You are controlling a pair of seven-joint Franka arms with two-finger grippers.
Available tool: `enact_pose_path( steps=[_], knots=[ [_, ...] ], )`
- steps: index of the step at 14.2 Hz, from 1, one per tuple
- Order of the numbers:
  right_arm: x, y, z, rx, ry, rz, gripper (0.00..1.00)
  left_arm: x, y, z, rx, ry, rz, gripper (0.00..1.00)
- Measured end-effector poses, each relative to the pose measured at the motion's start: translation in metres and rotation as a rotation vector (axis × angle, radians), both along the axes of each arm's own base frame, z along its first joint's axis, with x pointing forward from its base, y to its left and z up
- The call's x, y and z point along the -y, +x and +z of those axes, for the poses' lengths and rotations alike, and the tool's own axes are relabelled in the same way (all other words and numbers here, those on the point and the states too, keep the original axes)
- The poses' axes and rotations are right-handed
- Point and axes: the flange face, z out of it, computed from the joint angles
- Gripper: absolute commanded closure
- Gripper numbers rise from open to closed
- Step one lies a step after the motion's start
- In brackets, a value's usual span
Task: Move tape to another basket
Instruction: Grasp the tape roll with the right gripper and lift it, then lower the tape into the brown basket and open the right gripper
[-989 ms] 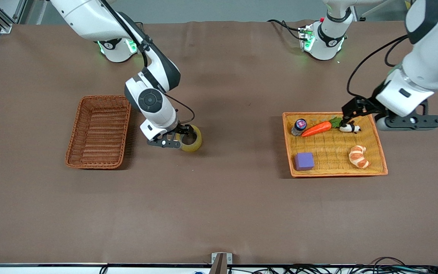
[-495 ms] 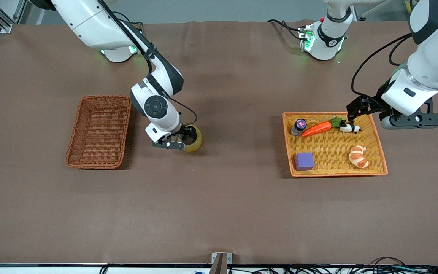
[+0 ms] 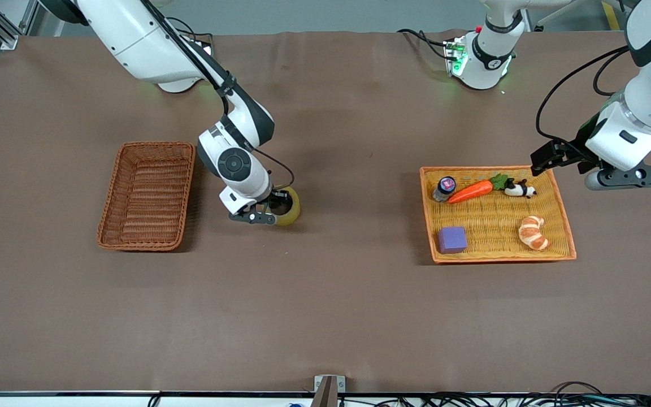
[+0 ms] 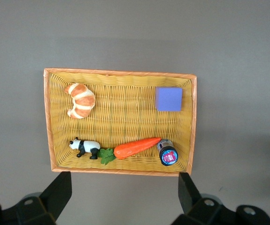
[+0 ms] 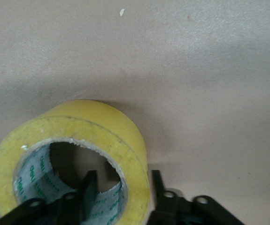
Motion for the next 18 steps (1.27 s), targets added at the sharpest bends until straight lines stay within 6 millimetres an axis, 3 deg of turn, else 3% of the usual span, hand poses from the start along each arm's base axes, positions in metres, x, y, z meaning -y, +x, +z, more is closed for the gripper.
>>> enact_pose_path(
  steps=[5, 7, 9, 11, 13, 15, 18],
  knots=[
    [0.014, 0.013, 0.004, -0.007, -0.014, -0.030, 1.00, -0.002, -0.006, -0.004, -0.001, 0.002, 0.003, 0.00],
    [0.020, 0.028, 0.032, -0.003, -0.028, -0.037, 1.00, 0.001, -0.016, -0.004, 0.003, 0.005, -0.003, 0.00],
    [0.042, 0.044, 0.082, 0.004, -0.055, 0.004, 0.99, 0.004, -0.022, -0.006, 0.005, 0.006, -0.011, 0.00],
    [0.090, 0.056, 0.137, -0.008, -0.087, 0.078, 0.99, 0.004, -0.025, -0.005, 0.007, 0.007, -0.011, 0.00],
    [0.152, 0.065, 0.172, -0.035, -0.120, 0.135, 0.99, 0.000, -0.025, -0.004, 0.009, 0.006, -0.006, 0.00],
    [0.217, 0.071, 0.180, -0.068, -0.129, 0.200, 0.98, -0.002, -0.027, -0.001, 0.015, 0.006, -0.003, 0.02],
    [0.296, 0.069, 0.158, -0.119, -0.123, 0.255, 0.98, 0.003, -0.039, 0.005, 0.024, 0.007, -0.018, 0.02]
  ],
)
